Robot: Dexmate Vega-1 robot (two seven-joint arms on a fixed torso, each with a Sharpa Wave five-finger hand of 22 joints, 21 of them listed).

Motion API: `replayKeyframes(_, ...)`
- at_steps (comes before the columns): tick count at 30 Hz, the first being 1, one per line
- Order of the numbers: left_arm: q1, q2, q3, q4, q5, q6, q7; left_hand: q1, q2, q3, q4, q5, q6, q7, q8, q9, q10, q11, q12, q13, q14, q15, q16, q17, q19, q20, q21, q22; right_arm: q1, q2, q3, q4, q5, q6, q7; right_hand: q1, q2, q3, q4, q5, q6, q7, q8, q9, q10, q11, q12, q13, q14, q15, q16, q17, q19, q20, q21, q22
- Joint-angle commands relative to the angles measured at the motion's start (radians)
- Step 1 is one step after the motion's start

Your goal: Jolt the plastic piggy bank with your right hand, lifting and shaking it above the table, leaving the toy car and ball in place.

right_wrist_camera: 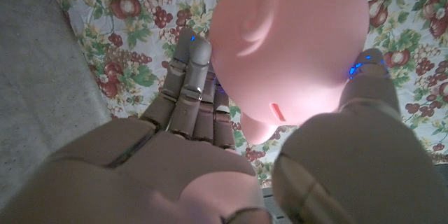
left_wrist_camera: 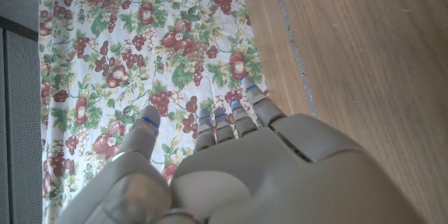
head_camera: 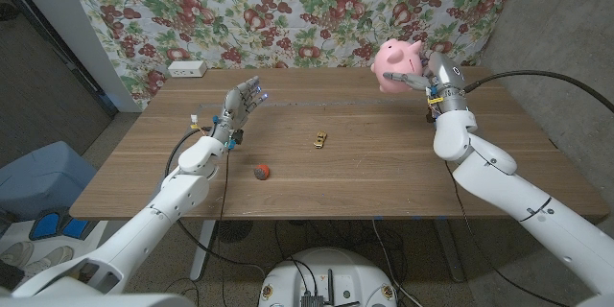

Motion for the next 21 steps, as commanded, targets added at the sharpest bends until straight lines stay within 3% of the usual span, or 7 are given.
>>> replayKeyframes(1, 0.001, 0.000, 0.004, -0.003, -0.001, 0.005, -0.005, 0.008, 0.008, 0.002, -0.002, 0.001, 0.005, 0.000, 0.001, 0.005, 0.000, 0.004, -0.004, 0.005, 0.000, -0.021, -0.001, 0.001, 0.005, 0.004, -0.004, 0.004, 0.084, -0.116, -0.052, -0.059, 0.094, -0.110, 0.280, 0.311, 0.335, 0.248, 0.023, 0.102, 0.338, -0.112, 0.004, 0.181, 0.321, -0.217, 0.002, 0.278, 0.083, -0.194, -0.003, 0.003, -0.004, -0.005, 0.006, 0.001)
replayKeyframes(15, 0.001, 0.000, 0.003, -0.007, 0.000, 0.008, 0.002, 0.008, 0.008, 0.002, -0.001, 0.000, 0.006, 0.000, 0.001, 0.005, 0.002, 0.005, -0.004, 0.005, -0.001, -0.022, -0.001, 0.002, 0.005, 0.004, -0.003, 0.004, 0.105, -0.131, -0.076, -0.054, 0.120, -0.119, 0.256, 0.314, 0.337, 0.248, 0.021, 0.101, 0.337, -0.111, 0.002, 0.184, 0.320, -0.216, 0.000, 0.280, 0.082, -0.194, 0.001, 0.004, -0.006, -0.003, 0.007, 0.001)
replayKeyframes(21, -0.005, -0.002, 0.005, 0.000, 0.002, 0.008, -0.001, 0.008, 0.007, 0.002, -0.001, 0.000, 0.006, 0.000, 0.001, 0.005, 0.001, 0.003, -0.004, 0.005, 0.000, -0.021, -0.001, 0.001, 0.006, 0.004, -0.003, 0.004, 0.078, -0.104, -0.071, -0.046, 0.095, -0.105, 0.157, 0.314, 0.337, 0.248, 0.021, 0.101, 0.337, -0.111, 0.001, 0.184, 0.317, -0.217, 0.001, 0.285, 0.081, -0.194, 0.002, 0.004, -0.007, -0.004, 0.007, 0.001)
